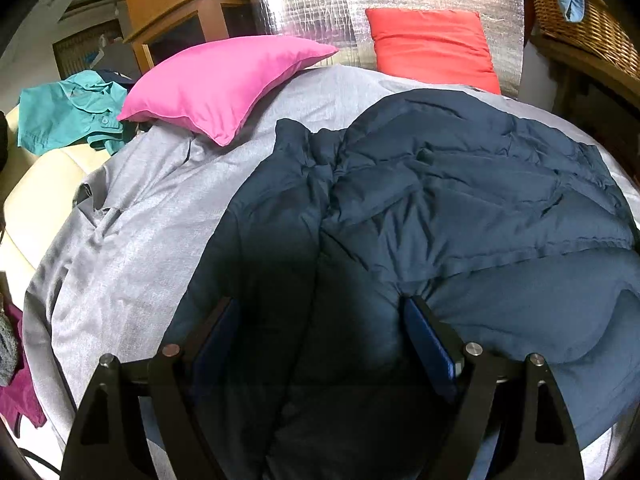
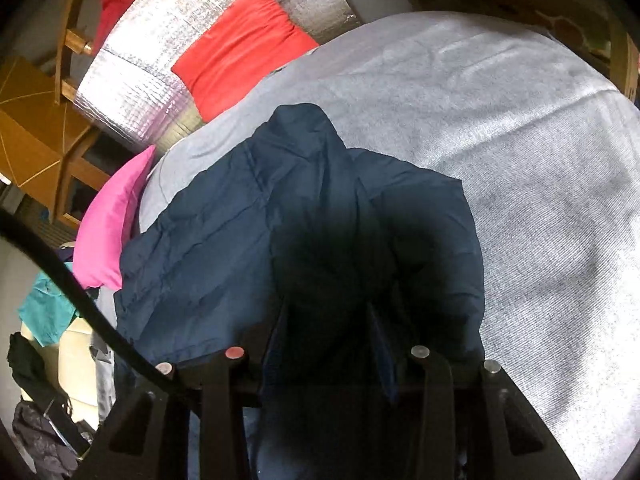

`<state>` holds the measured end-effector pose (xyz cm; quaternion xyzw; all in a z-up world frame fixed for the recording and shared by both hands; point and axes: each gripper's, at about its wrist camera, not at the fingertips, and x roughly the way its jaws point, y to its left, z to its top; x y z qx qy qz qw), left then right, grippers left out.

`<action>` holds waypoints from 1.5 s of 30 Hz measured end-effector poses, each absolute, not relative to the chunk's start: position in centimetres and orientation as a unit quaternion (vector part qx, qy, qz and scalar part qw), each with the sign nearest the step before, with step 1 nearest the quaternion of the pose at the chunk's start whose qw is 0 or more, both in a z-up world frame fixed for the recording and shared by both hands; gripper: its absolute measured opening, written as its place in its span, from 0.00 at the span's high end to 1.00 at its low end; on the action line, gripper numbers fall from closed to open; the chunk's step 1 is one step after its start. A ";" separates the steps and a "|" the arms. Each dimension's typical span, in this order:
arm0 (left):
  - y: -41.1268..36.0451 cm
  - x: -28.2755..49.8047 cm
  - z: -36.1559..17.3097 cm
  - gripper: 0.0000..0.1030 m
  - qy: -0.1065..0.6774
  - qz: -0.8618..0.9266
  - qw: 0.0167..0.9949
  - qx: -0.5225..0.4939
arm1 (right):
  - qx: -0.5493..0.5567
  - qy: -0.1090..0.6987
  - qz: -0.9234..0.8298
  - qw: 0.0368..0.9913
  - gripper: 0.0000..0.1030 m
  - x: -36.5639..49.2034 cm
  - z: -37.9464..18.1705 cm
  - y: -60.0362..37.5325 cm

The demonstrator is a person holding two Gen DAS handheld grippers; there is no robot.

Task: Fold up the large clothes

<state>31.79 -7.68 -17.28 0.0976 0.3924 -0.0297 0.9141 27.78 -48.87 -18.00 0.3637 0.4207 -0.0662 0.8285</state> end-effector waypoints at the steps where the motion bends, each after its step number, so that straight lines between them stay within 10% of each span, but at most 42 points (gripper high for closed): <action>1: -7.7 31.8 -17.3 0.18 0.392 -0.031 0.914 0.097 | 0.368 0.420 -0.064 0.827 0.57 27.7 -18.0 -49.0; 22: -7.3 31.7 -17.5 0.12 0.385 -0.038 0.917 0.095 | 0.307 0.334 -0.029 0.891 0.56 25.3 -13.3 -45.8; 45: -7.3 31.6 -17.0 0.10 0.391 -0.042 0.914 0.100 | 0.305 0.426 -0.017 0.852 0.52 27.0 -16.3 -45.0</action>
